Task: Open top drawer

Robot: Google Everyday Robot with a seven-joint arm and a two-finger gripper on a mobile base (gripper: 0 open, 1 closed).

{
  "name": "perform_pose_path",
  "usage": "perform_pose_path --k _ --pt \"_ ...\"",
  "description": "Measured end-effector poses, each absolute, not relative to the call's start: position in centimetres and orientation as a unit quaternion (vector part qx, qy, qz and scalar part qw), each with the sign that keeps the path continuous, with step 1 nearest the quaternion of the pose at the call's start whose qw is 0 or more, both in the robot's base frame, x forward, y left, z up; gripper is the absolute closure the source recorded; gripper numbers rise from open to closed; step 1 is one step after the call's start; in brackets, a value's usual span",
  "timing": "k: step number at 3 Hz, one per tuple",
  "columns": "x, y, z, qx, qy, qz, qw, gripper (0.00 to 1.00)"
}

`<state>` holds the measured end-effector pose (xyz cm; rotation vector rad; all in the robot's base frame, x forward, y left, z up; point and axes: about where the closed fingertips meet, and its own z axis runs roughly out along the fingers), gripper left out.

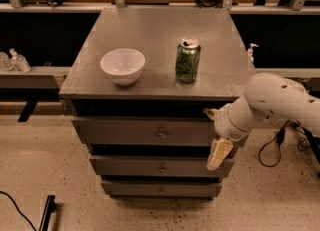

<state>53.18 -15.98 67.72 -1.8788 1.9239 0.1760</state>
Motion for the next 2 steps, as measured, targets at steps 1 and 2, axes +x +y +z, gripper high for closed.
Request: perform_pose_path --k 1,2 --pt "54.8 -16.7 66.5 -0.68 0.698 0.074 0.211 0.0" --pt "56.0 -16.7 65.6 -0.68 0.704 0.071 0.193 0.26"
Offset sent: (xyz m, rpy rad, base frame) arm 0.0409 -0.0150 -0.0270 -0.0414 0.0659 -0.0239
